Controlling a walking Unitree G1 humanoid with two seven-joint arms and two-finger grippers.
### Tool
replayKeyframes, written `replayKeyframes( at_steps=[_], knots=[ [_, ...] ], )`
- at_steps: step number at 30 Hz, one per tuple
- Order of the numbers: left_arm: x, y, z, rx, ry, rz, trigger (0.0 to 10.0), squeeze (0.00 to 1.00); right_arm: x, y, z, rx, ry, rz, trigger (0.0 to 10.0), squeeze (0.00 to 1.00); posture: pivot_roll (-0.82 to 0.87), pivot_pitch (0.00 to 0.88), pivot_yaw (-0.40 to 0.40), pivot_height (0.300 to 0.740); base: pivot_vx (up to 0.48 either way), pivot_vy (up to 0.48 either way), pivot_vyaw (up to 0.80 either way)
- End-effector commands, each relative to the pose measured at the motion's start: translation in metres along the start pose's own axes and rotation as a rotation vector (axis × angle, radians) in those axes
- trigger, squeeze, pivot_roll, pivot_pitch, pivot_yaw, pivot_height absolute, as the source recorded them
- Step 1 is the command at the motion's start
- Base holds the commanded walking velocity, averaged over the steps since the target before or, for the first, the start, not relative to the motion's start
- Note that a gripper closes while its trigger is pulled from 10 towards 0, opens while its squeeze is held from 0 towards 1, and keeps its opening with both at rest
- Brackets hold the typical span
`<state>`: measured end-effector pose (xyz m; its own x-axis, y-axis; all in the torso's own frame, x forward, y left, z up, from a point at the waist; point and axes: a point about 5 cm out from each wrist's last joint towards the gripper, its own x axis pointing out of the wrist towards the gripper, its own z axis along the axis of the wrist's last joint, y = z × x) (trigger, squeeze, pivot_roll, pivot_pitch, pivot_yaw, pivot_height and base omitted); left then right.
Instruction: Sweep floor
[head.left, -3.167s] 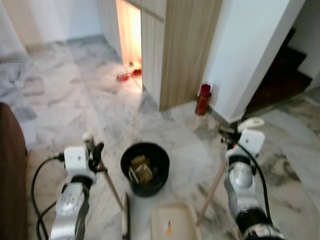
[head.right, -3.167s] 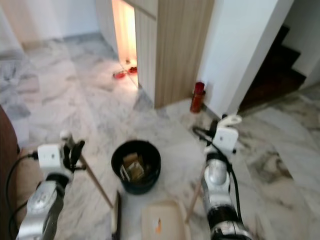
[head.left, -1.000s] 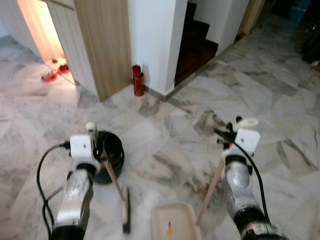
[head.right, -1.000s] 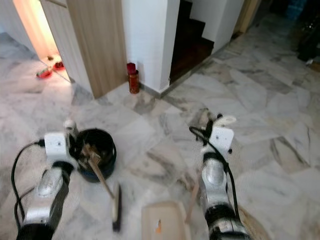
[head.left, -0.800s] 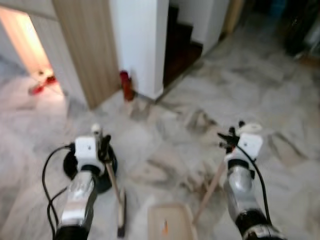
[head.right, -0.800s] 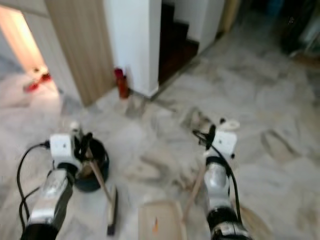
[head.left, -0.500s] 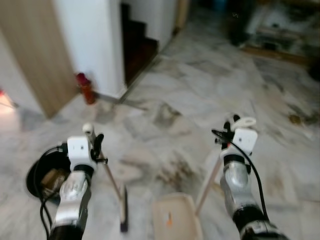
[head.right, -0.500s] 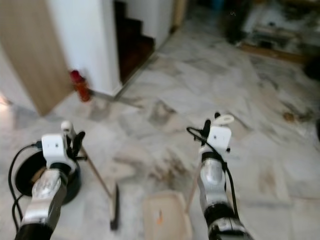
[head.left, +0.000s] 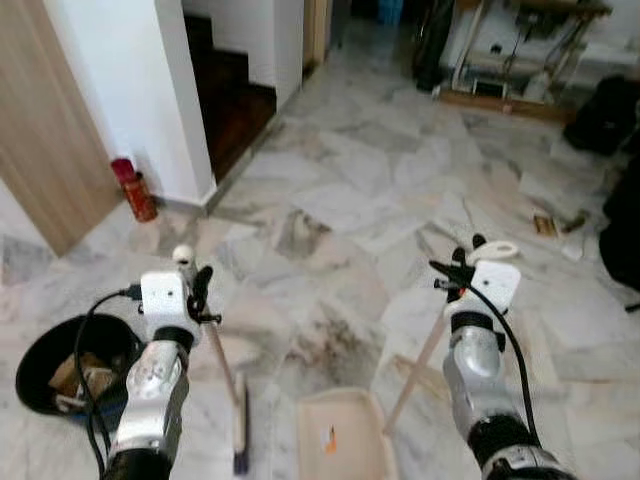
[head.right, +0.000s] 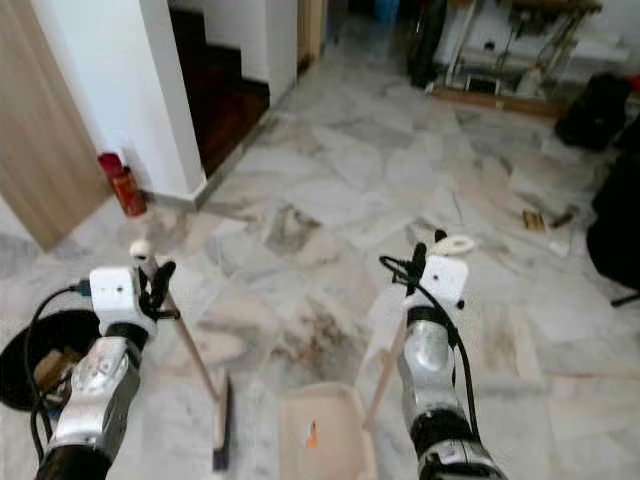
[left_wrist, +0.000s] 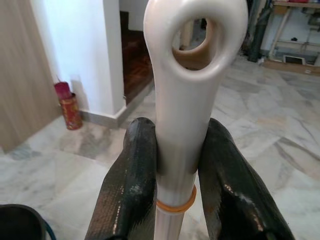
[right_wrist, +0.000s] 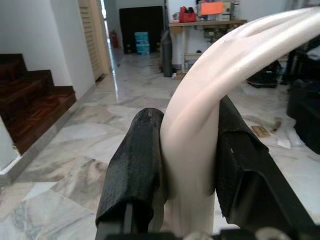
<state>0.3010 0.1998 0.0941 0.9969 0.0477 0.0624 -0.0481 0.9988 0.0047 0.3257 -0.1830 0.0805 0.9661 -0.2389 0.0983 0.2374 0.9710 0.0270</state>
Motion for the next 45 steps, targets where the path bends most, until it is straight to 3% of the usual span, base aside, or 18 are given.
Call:
replayKeyframes(
  at_steps=[1, 45],
  knots=[
    [0.0033, -0.0025, 0.0088, -0.002, -0.044, -0.008, 10.0, 0.0, 0.0045, 0.0008, 0.0102, 0.002, -0.052, 0.008, 10.0, 0.0, 0.03, 0.0, -0.038, 0.74, 0.0, 0.0, 0.0],
    [0.0043, -0.0015, 0.0079, -0.004, -0.04, -0.013, 10.0, 0.0, 0.0035, 0.008, 0.0098, 0.017, -0.054, 0.046, 10.0, 0.0, 0.04, 0.0, -0.036, 0.74, 0.355, 0.0, 0.0]
  ],
)
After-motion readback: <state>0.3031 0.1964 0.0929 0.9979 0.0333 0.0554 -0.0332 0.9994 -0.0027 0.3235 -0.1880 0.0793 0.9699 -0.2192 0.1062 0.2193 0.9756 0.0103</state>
